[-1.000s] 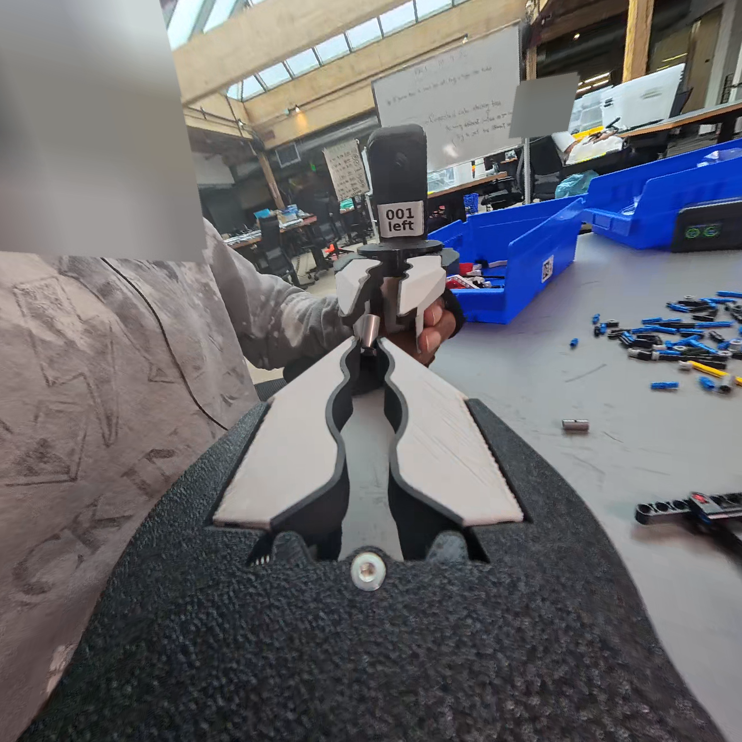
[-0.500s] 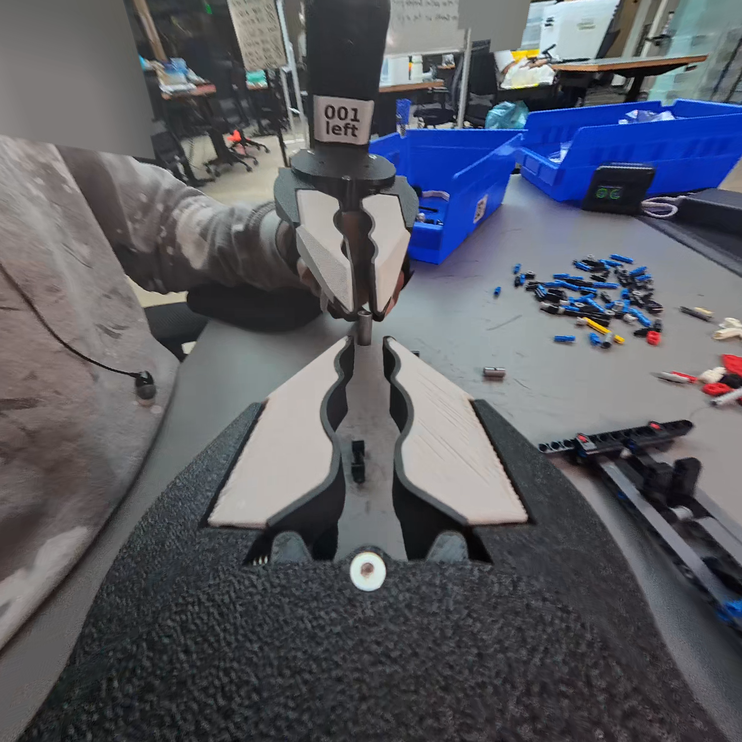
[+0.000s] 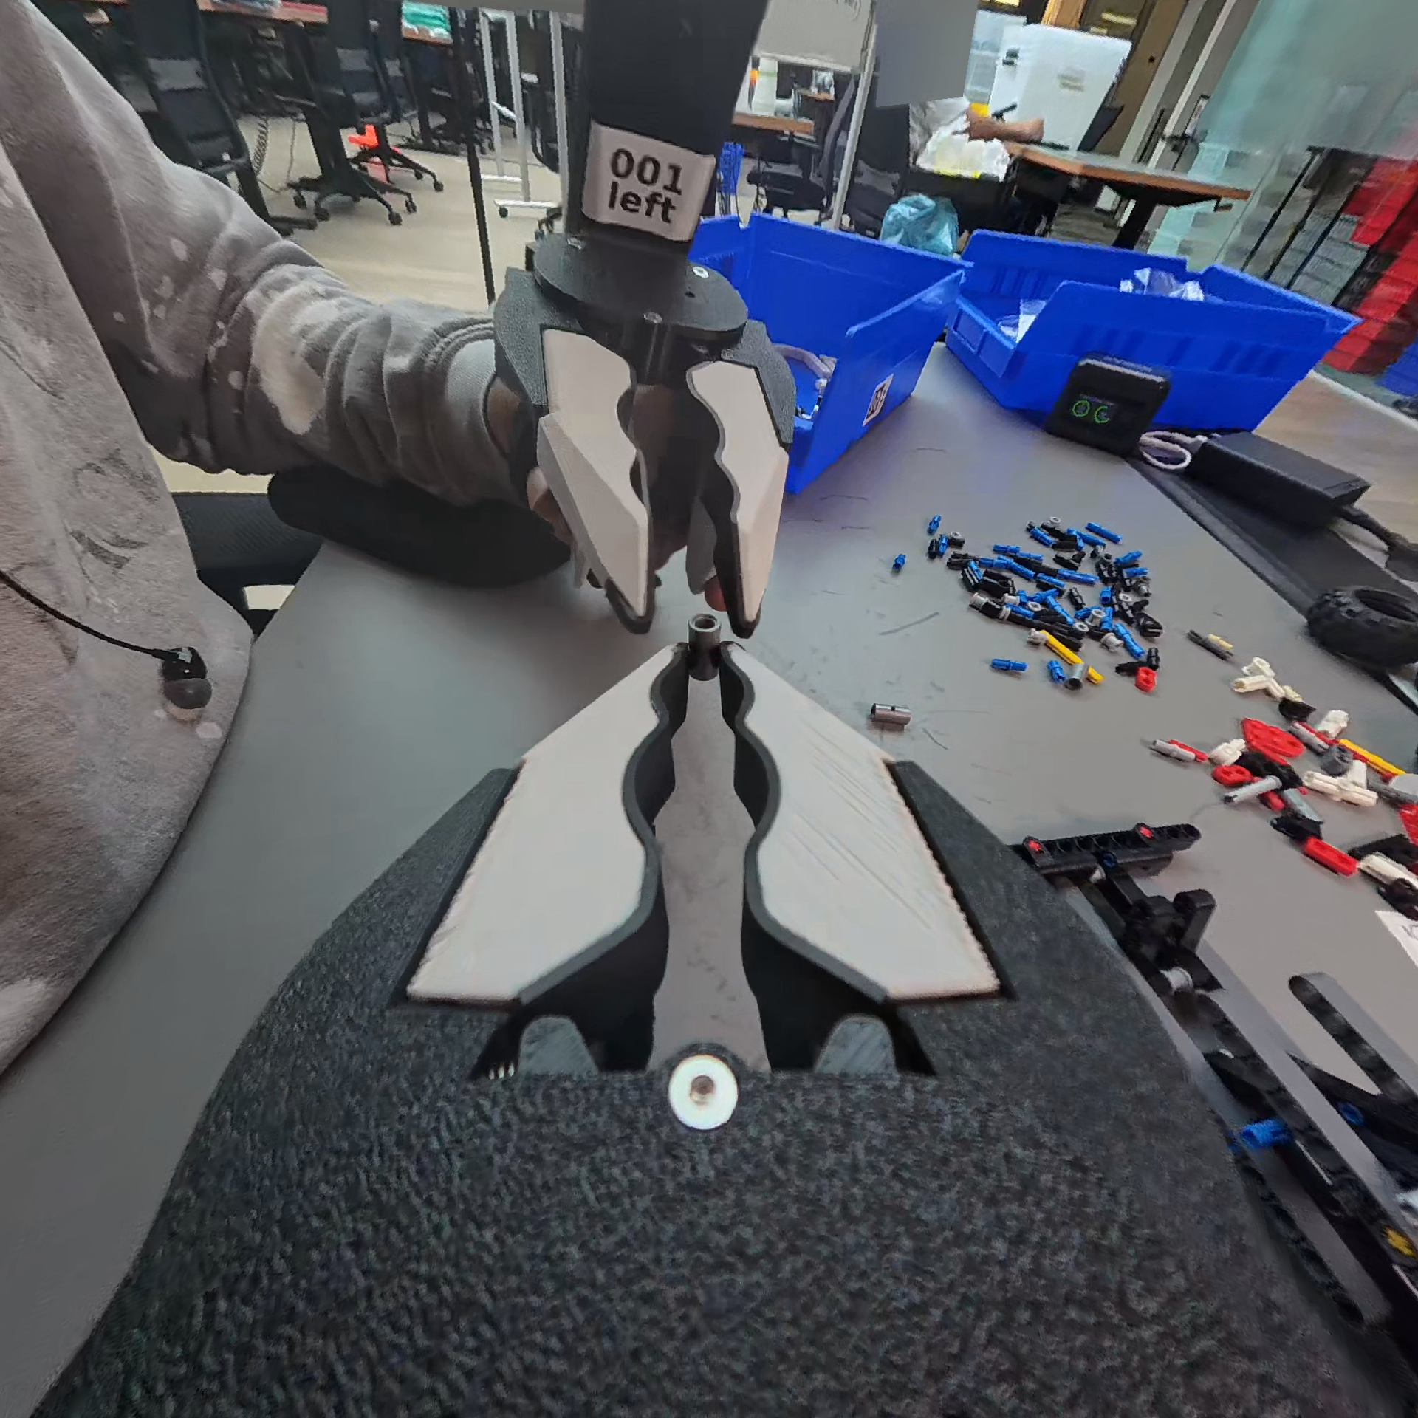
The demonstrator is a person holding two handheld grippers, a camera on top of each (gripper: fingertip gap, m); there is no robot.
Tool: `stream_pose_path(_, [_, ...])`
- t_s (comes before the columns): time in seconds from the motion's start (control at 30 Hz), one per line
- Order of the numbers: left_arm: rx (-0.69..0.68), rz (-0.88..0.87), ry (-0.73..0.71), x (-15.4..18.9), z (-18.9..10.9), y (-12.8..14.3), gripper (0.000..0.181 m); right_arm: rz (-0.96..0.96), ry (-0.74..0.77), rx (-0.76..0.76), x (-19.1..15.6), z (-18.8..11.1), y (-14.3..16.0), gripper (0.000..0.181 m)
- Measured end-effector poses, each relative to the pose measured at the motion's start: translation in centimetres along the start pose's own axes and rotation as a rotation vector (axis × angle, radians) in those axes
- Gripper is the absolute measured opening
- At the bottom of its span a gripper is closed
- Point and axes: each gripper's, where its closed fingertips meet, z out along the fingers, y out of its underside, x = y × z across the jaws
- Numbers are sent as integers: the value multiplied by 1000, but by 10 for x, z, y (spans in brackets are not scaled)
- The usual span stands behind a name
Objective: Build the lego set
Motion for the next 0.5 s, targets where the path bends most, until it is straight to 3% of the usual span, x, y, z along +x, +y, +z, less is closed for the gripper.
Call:
stream_pose_path(0.17, [41,-82,131,13,-4,-6,28,-41,-44,178,-10,-13,-29,7])
stream_pose_path(0.37, [217,-309,374,35,-12,-36,24,232,-223,452,-18,-29,-63,7])
stream_pose_path(0.5, [339,-546,479,30,-15,-53,23,325,-268,511,-16,-29,-69,7])
